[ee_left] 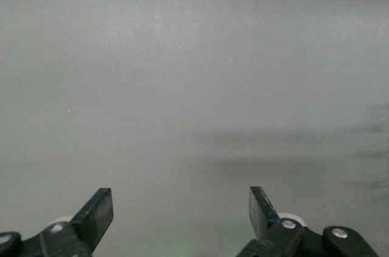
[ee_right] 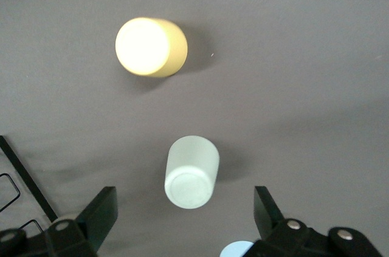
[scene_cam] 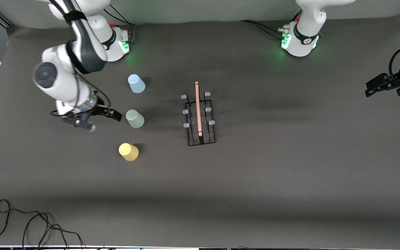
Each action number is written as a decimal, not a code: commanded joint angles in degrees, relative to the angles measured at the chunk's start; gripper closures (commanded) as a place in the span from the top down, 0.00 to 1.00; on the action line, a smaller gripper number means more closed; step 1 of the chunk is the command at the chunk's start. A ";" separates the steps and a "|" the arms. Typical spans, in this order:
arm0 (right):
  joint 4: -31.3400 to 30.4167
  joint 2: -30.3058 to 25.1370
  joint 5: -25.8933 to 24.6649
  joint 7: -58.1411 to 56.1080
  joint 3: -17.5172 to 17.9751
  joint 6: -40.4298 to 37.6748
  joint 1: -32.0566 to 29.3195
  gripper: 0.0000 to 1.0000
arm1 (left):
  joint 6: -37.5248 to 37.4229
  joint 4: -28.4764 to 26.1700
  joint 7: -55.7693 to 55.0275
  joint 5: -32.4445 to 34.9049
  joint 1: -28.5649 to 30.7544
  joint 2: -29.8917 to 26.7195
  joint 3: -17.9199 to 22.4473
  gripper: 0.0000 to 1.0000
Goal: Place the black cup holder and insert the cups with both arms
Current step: 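Lower the right gripper and grasp the pale green cup, then carry the green cup with the right gripper onto a rack peg, then release the green cup and move the right gripper to the yellow cup, then grasp the yellow cup with the right gripper and lift it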
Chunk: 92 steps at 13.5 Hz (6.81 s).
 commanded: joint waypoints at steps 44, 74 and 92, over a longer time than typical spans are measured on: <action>7.03 6.24 3.09 45.64 -0.39 6.66 31.12 0.00 | -1.47 0.26 0.45 0.34 1.77 0.96 -1.01 1.00; 14.34 26.10 23.56 -17.45 -26.41 8.76 23.47 1.00 | -4.47 3.69 0.18 -0.96 1.15 1.49 -0.92 1.00; 25.56 20.84 20.58 8.60 -27.55 -5.00 31.99 0.00 | -8.95 6.68 -1.23 0.87 0.01 1.31 -2.68 1.00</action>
